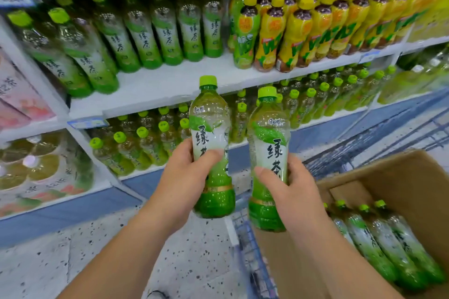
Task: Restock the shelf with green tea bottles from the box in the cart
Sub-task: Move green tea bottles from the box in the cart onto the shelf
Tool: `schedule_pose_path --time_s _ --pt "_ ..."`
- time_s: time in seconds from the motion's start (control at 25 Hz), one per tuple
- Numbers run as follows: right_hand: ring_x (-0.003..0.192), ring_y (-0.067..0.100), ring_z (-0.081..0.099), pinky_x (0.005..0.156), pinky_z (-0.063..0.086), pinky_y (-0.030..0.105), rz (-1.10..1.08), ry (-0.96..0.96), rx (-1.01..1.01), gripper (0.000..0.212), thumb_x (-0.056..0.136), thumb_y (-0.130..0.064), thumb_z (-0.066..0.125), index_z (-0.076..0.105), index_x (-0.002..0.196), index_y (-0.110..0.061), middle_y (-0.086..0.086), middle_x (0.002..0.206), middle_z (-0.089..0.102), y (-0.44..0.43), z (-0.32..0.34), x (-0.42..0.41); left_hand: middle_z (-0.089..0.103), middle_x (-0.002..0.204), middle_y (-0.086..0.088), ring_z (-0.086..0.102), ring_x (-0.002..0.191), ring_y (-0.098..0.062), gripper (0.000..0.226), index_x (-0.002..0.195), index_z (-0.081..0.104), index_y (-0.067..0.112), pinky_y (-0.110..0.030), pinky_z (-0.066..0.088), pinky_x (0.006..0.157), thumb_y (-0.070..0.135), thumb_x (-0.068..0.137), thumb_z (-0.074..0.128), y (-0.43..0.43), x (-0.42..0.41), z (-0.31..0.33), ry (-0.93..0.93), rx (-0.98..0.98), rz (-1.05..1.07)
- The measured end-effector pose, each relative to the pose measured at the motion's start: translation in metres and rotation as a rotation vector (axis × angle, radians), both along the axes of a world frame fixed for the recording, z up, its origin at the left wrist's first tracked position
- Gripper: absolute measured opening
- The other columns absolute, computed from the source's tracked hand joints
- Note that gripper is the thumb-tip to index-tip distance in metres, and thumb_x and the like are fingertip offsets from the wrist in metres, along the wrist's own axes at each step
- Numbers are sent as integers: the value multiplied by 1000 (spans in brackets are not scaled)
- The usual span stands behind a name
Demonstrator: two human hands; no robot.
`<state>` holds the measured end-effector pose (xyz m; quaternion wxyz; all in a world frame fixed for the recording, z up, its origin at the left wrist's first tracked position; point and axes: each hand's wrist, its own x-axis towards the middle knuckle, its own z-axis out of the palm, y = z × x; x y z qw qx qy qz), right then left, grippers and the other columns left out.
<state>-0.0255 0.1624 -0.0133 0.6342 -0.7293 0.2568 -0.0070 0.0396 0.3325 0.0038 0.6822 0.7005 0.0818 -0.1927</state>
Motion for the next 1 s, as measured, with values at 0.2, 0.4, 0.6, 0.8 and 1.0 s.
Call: schedule_pose_path --time_s 0.2,0.4,0.6,0.8,1.0 --pt "78 -1 69 72 55 31 69 -76 26 16 85 -31 73 67 100 -34 -25 87 71 84 5 73 76 100 10 73 93 -12 27 111 67 30 -46 58 88 19 88 73 91 60 0 -109 62 29" --pt "84 12 73 79 60 45 79 -131 38 20 84 -26 76 70 103 -32 -9 92 76 154 -5 141 75 100 15 72 91 -3 46 115 62 31 -37 59 86 20 76 84 156 113 -2 -217 129 85" --pt "84 12 74 80 61 44 100 -212 43 19 84 -24 78 71 100 -31 -10 90 77 184 -26 204 75 101 13 71 90 0 54 118 64 27 -28 60 81 15 71 88 184 162 -26 -340 176 165" --pt "85 6 72 82 60 40 140 -315 8 21 84 -27 77 70 104 -30 -14 92 76 188 -59 264 75 97 20 70 90 1 46 109 68 29 -23 58 79 11 71 88 188 205 -56 -496 168 244" --pt "88 9 73 85 60 44 176 -445 6 22 85 -24 76 70 107 -27 -12 95 77 188 -82 316 75 99 19 70 92 0 44 113 68 30 -25 59 82 13 76 86 185 240 -78 -647 150 292"
